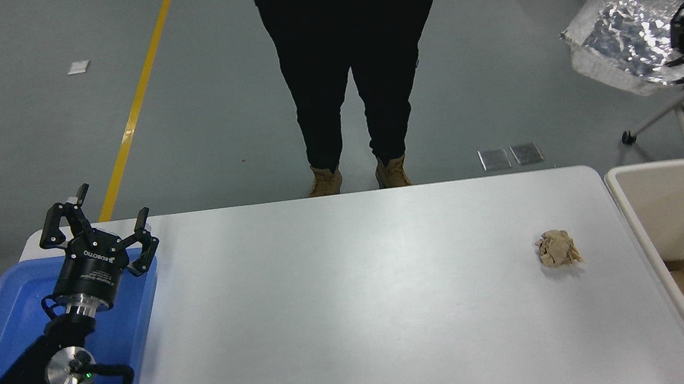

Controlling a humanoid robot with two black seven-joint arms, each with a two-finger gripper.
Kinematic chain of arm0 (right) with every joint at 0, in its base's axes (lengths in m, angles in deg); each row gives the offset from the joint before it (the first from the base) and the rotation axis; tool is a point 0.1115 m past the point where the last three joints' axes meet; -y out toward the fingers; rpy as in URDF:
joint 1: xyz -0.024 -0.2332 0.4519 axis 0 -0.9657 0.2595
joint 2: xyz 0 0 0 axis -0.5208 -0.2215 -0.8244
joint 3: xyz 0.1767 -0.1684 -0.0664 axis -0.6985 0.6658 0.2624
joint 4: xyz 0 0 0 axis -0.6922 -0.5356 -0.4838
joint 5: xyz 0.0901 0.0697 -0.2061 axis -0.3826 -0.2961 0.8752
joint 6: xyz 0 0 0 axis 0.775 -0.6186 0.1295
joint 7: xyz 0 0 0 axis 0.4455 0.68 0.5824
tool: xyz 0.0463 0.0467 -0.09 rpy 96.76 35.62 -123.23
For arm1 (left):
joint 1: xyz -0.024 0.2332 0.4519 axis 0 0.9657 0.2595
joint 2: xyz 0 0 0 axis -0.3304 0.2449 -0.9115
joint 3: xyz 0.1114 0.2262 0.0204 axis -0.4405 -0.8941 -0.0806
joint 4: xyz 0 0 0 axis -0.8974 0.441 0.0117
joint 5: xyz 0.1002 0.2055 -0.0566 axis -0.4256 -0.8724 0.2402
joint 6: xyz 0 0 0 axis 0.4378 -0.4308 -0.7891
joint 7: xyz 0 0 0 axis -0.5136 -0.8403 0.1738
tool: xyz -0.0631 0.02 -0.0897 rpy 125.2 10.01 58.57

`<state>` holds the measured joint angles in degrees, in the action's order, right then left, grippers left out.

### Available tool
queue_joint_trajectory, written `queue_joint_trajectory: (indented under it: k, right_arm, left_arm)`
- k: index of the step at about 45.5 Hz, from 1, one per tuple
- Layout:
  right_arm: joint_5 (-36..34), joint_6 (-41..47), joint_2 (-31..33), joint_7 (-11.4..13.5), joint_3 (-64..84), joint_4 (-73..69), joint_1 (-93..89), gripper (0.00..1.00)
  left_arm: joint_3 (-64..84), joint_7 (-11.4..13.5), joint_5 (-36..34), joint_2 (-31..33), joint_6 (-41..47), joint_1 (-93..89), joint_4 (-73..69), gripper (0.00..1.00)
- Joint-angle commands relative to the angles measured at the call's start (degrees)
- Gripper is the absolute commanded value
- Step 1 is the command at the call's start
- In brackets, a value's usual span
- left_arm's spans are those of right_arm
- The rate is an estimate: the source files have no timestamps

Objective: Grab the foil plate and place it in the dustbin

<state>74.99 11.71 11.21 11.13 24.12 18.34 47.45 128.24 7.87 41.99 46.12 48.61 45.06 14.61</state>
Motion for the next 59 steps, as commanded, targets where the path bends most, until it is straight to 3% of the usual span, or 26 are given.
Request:
queue_joint_trajectory:
  k: [1,25,40,59]
  right_arm:
    - [-0.34,-2.67,-0.51,-0.09,-8.76,20.19,-20.09,0.0]
    - [-0.43,-19.37,-6.58,0.09,-26.7,30.58,-50.51,0.0]
    - [-0.43,-21.13,-13.52,-0.17,-31.45,40.51,-61.41,0.0]
    - [-0.43,-24.38,-18.09,-0.26,-36.2,41.39,-68.8,0.0]
  left_arm:
    - [0.0,0.0,0.02,0.06,0.0,-0.01,0.0,0.98]
    - [0.0,0.0,0.02,0.06,-0.08,-0.01,0.0,0.98]
    - [0.0,0.09,0.02,0.06,0.0,0.07,0.0,0.98]
    - [0.0,0.09,0.02,0.06,-0.08,-0.01,0.0,0.98]
